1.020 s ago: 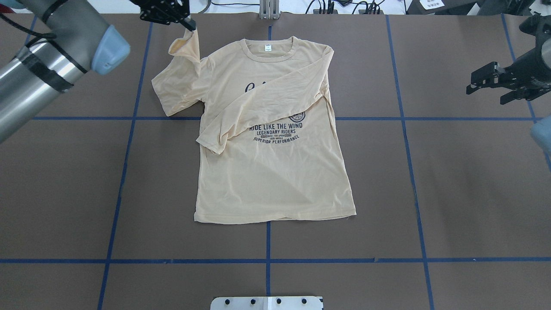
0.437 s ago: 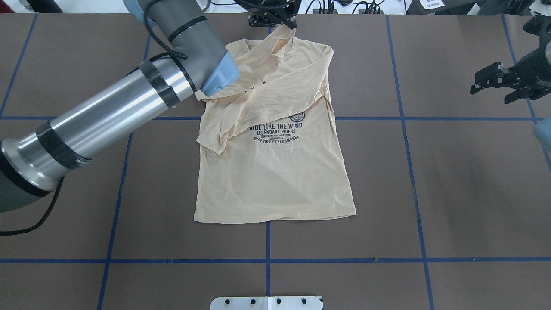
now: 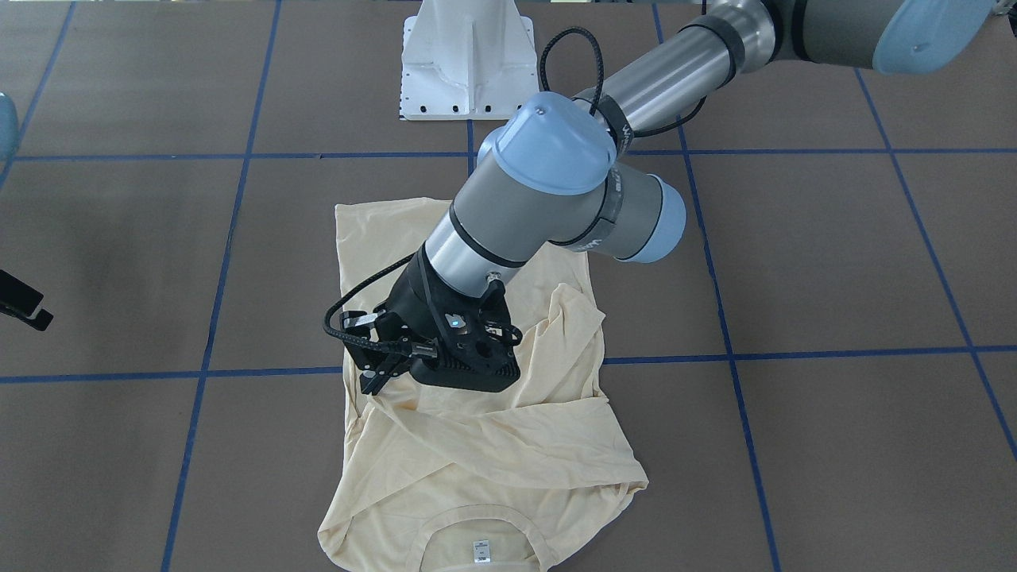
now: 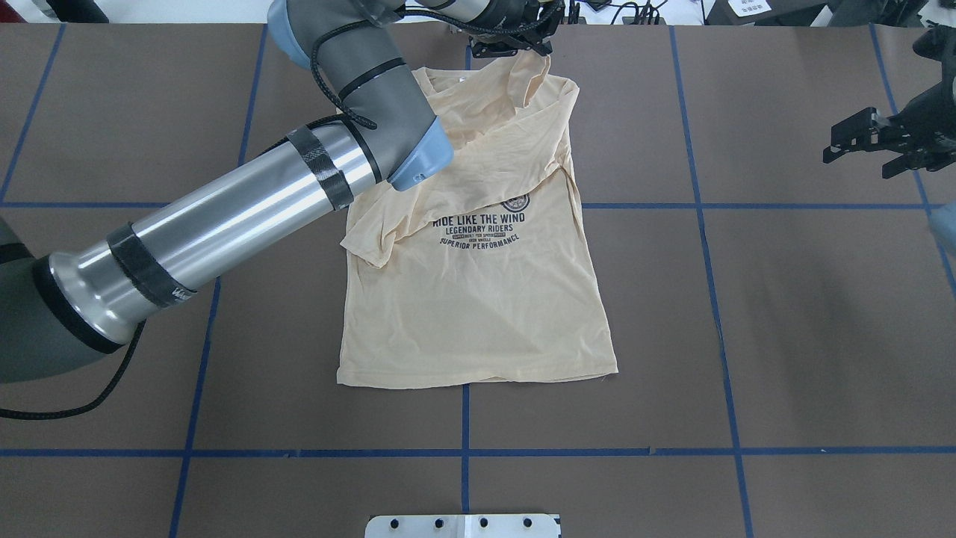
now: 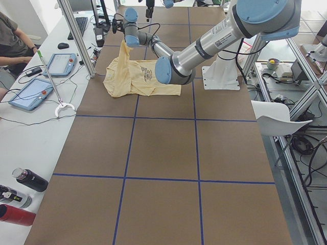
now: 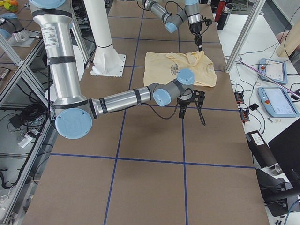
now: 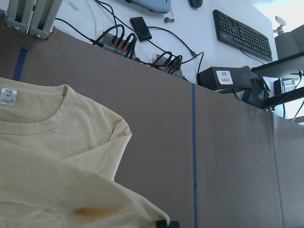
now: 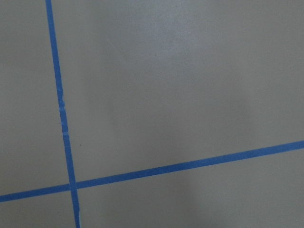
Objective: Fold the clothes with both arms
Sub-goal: 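Grasp the other sleeve cuff with the left gripper and fold it across the chest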
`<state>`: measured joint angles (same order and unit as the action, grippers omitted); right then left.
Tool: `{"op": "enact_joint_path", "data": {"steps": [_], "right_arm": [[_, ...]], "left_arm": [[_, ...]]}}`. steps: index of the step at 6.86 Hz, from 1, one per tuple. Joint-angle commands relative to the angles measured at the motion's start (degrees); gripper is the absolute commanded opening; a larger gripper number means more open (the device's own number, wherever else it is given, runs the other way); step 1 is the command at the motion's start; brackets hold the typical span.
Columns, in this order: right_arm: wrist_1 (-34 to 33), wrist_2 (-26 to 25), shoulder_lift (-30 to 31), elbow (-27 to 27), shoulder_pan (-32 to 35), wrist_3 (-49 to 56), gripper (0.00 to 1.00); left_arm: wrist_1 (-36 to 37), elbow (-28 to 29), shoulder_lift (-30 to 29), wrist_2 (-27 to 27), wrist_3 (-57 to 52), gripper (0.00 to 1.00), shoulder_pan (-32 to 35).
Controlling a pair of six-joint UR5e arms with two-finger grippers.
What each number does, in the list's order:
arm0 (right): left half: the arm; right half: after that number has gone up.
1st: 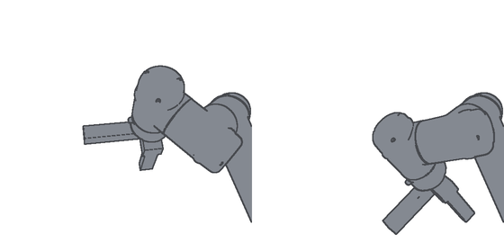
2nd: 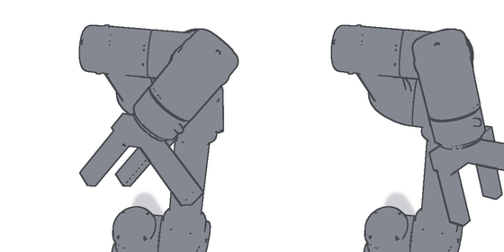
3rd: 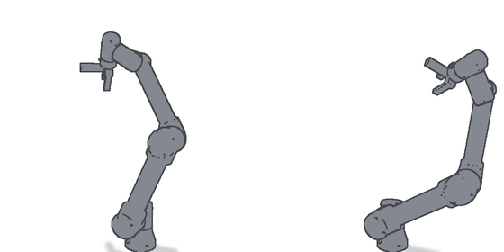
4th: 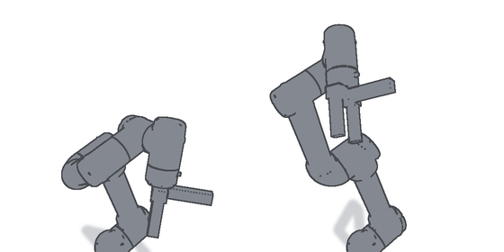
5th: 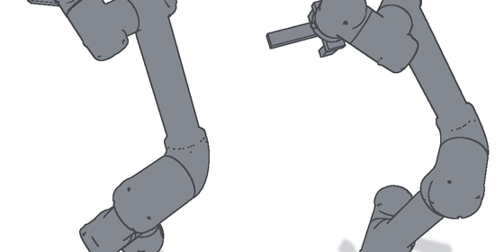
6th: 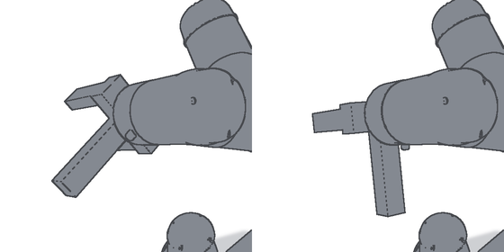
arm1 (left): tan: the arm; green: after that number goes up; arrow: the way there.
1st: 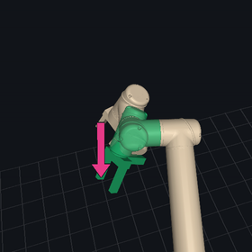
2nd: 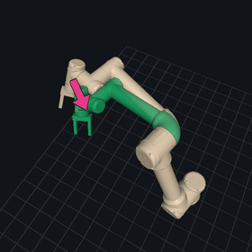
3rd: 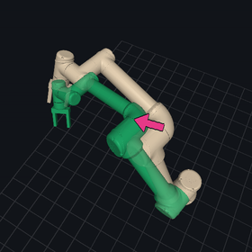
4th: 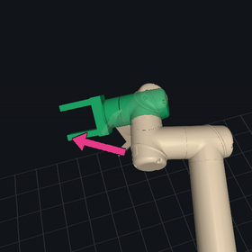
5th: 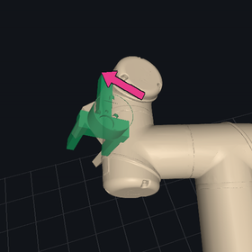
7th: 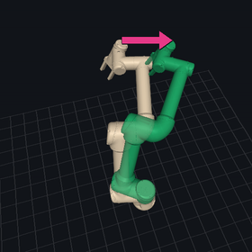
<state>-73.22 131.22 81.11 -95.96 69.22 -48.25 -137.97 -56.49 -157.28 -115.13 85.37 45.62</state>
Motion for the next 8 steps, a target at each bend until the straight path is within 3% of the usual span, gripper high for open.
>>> {"op": "enact_joint_path", "data": {"steps": [1, 3, 4, 5, 6, 8], "right_arm": [[0.0, 0.3, 0.0, 0.4, 0.1, 0.1, 0.99], [0.0, 0.1, -0.1, 0.5, 0.1, 0.1, 0.99], [0.0, 0.1, -0.1, 0.5, 0.1, 0.1, 0.99], [0.0, 0.0, -0.3, 0.5, 0.0, -0.1, 0.99], [0.0, 0.1, -0.5, 0.5, 0.0, -0.4, 0.99], [0.0, 0.6, -0.6, -0.6, 0.0, -2.3, 0.99]], "left_arm": [[-1.8, 0.3, -1.1, 1.0, 2.3, 0.00, -0.6], [-2.1, 2.1, -1.6, 3.9, 2.1, 0.00, -2.5], [-2.7, 2.1, -1.6, 4.1, 2.1, 0.37, -2.8], [-2.7, 2.1, -1.5, 4.1, 2.1, 0.88, -2.7], [-2.7, 2.0, -1.4, 4.0, 2.2, 1.00, -2.6], [-2.1, -0.7, -0.3, 2.4, 2.1, 0.99, -2.0]]}}
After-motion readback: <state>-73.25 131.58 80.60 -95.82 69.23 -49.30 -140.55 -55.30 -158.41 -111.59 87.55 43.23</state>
